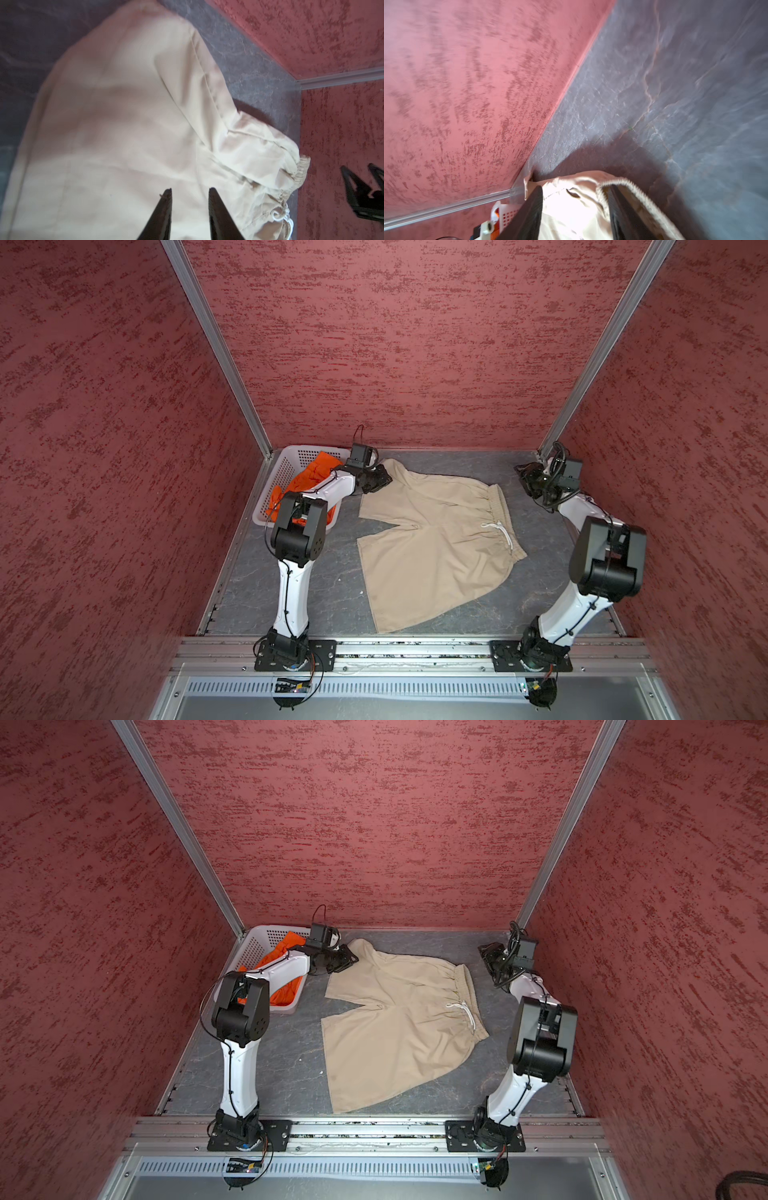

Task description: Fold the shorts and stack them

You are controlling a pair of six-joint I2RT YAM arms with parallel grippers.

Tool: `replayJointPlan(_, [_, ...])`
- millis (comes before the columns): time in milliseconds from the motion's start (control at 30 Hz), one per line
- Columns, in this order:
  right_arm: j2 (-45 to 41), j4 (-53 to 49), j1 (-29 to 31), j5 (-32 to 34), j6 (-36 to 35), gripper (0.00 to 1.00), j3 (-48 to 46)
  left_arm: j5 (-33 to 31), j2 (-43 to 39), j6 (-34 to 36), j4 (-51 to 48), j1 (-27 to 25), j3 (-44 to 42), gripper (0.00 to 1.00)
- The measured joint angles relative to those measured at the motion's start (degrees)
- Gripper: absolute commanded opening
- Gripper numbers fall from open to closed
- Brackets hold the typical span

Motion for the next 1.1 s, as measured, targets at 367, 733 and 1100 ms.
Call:
replayJointPlan(367, [-8.02, -5.16, 20.39, 3.56, -8.09, 0.25, -17.16, -3.98, 0.79, 2.8, -6.36, -3.85, -3.8, 0.13])
replayJointPlan(733, [-11.37, -4.26, 24.28, 7.96, -2.36, 0.23, -32.81, -7.74, 0.74, 5.03, -7.72, -3.3, -6.97, 0.1])
replayJointPlan(1100, [-29.03, -1.95, 34.38, 10.49, 9.64, 0.37, -47.95, -9.4, -5.97, 6.38, -8.26, -1.6, -15.87, 0.17])
